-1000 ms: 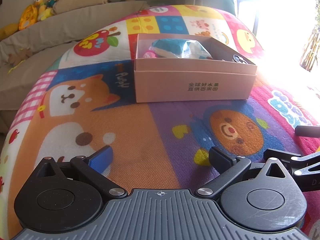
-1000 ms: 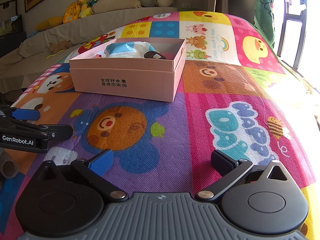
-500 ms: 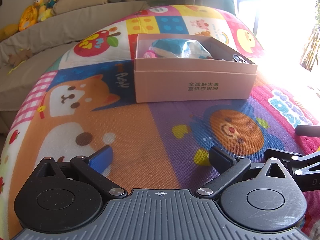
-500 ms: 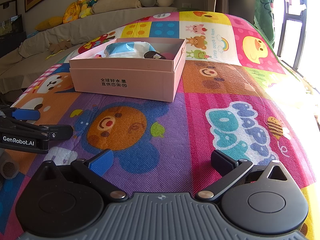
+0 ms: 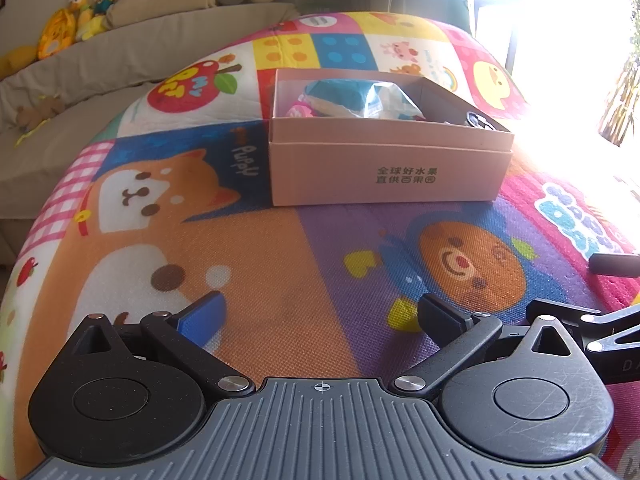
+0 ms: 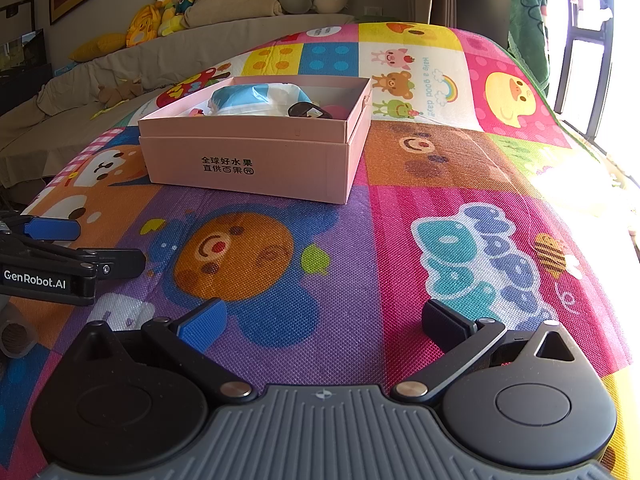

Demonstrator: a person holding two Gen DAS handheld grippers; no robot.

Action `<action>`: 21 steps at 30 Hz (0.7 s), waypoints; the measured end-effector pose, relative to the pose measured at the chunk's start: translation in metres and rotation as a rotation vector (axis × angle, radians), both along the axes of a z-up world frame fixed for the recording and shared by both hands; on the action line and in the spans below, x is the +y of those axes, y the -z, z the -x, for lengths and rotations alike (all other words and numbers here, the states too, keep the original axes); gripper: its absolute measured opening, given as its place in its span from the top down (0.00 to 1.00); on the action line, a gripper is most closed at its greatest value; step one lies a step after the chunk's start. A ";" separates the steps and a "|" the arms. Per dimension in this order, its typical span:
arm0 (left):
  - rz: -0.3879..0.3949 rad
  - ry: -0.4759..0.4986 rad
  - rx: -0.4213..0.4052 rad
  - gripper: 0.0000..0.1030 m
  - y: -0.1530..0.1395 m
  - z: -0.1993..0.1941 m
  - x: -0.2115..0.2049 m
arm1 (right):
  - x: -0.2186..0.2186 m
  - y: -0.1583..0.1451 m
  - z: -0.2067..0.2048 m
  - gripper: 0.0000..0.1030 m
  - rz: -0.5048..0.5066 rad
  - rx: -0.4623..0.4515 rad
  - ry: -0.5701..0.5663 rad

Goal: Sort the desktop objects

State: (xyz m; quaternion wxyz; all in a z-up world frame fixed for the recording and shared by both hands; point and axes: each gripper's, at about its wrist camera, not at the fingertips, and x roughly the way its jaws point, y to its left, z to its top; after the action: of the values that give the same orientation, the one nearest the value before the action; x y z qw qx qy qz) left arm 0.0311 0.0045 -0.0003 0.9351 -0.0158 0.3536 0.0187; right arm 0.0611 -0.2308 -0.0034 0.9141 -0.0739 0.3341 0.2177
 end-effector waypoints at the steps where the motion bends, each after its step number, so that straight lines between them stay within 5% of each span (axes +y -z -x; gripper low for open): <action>1: 0.002 0.000 0.000 0.00 0.000 0.000 0.000 | 0.000 0.000 0.000 0.00 0.000 0.000 0.000; 21: -0.009 -0.001 0.002 0.00 0.000 0.000 -0.002 | 0.000 0.000 0.000 0.00 0.000 0.000 0.000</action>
State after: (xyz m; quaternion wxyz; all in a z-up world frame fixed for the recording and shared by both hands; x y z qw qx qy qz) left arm 0.0314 0.0030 -0.0006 0.9347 -0.0117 0.3547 0.0209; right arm 0.0609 -0.2310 -0.0038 0.9141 -0.0739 0.3340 0.2176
